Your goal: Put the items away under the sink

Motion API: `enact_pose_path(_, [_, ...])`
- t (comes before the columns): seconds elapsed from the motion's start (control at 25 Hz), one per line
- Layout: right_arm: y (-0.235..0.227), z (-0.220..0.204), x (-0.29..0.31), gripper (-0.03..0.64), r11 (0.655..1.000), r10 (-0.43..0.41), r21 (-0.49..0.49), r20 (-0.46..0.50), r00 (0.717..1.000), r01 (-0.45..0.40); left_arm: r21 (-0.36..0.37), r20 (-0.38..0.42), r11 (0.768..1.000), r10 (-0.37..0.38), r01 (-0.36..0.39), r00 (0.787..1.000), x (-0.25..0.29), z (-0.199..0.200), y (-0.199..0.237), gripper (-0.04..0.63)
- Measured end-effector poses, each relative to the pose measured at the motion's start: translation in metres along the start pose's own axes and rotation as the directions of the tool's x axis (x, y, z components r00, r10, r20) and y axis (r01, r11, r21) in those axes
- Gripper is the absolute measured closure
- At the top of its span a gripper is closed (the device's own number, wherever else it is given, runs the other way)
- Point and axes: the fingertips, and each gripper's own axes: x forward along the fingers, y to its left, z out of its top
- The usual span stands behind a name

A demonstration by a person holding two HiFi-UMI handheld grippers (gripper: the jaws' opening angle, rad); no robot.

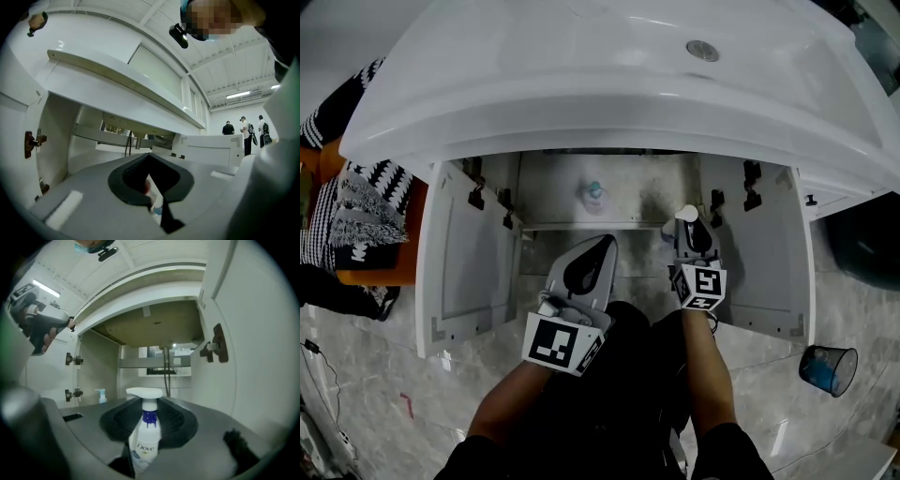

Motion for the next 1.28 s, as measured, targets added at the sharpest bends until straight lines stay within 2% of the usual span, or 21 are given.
enact_pose_path(0.4, [-0.032,-0.025,0.039,0.509,0.996,-0.084,-0.006,0.013,0.996,0.085,0.016,-0.009,1.0,0.012,-0.012,1.0,-0.009,-0.006,0.012,0.588])
enact_pose_path(0.72, [-0.044,-0.055,0.061,0.509,0.992,-0.122,0.017,-0.023,0.992,0.122,0.016,-0.014,1.0,0.003,-0.003,1.0,-0.014,-0.009,0.018,0.588])
enact_pose_path(1.28, [-0.049,-0.053,0.077,0.509,0.99,-0.139,-0.002,-0.007,0.99,0.139,-0.004,-0.027,0.999,-0.036,0.036,0.999,-0.017,-0.014,0.017,0.588])
